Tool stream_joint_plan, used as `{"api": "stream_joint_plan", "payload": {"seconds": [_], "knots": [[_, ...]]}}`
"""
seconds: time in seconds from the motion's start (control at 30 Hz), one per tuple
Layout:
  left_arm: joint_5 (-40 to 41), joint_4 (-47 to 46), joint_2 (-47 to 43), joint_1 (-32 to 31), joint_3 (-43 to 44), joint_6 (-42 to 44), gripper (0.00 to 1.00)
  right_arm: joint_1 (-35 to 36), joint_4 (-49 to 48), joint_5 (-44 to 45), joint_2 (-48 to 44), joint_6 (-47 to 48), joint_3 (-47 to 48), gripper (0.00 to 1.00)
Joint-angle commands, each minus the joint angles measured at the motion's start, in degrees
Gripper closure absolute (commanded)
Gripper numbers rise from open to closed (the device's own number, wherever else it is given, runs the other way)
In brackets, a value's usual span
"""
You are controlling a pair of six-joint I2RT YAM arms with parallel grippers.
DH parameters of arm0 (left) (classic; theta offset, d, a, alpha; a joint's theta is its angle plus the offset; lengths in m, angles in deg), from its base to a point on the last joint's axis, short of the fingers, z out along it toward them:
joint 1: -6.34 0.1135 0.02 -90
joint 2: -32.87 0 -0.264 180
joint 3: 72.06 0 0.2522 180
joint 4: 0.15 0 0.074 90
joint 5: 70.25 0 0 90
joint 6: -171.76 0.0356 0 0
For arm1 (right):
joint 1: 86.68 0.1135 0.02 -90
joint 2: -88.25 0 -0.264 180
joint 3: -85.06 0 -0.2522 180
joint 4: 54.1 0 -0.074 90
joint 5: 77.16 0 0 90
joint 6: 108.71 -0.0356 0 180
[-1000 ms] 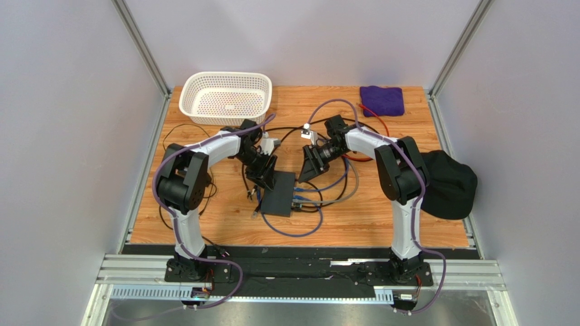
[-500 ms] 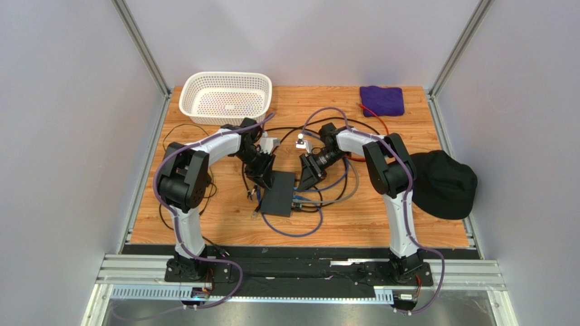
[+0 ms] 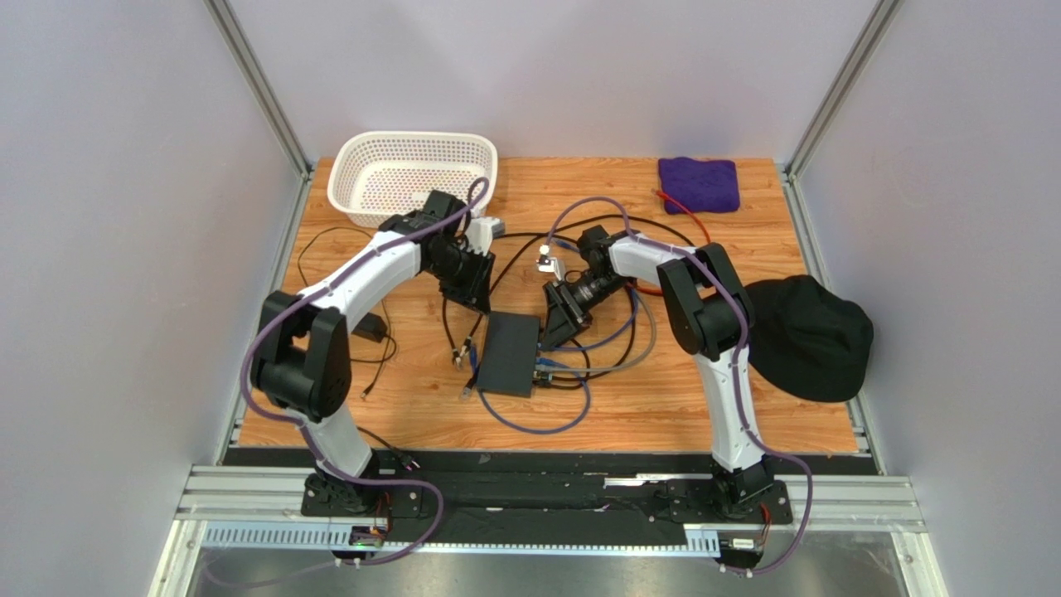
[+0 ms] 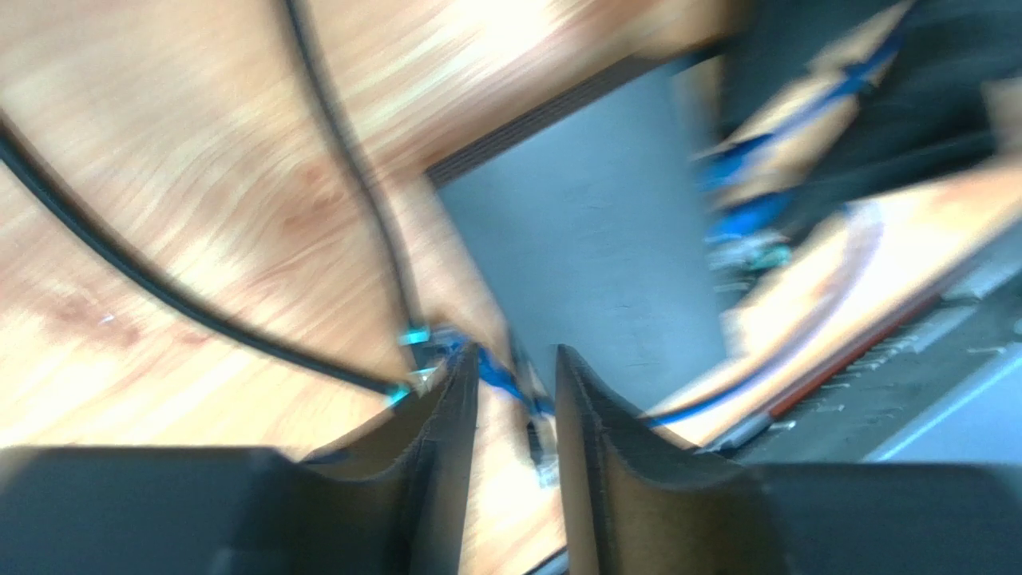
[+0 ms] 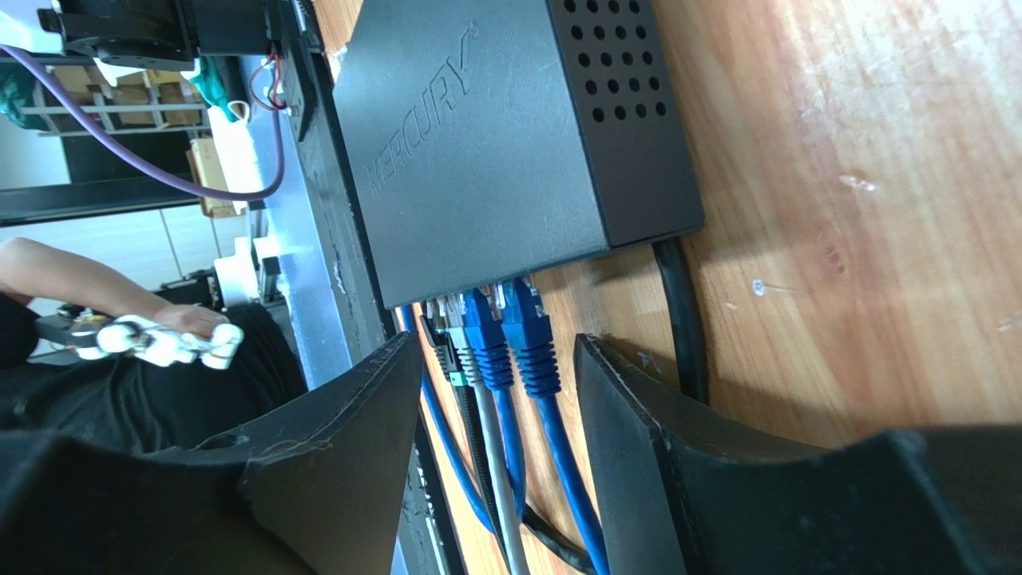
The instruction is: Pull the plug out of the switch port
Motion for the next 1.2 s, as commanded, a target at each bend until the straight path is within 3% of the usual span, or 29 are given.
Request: {"api": "stream_joint_plan", "payload": {"seconds": [0.0,0.03,0.07,0.23,0.6,1.17], "knots": [[-14.41,-4.93,-1.98,-0.76,-1.69,-3.15,0.86,0.21,-0.57,0.71,1.75,0.88,2.24,0.43],[-15.56,-4.67,-0.66,-0.77,-1.78,-3.25,0.96,0.21,-0.66,0.71,1.84,0.79,2.42,0.43],[-16.7,-4.84,0.58,-0.77,-1.87,-3.16,1.0,0.21,-0.57,0.8,1.84,0.79,2.42,0.43],[-19.08,-4.76,5.94,-0.85,-0.9,-2.2,1.0,0.21,-0.57,0.89,1.67,1.05,1.89,0.44],[-12.5,-4.58,11.74,-0.85,-0.37,-1.49,1.0,0.21,-0.57,0.63,3.33,0.62,2.16,0.47],[-7.22,-3.88,14.83,-0.77,0.07,-0.79,1.0,0.3,1.62,0.01,7.99,0.44,6.29,0.55]]}}
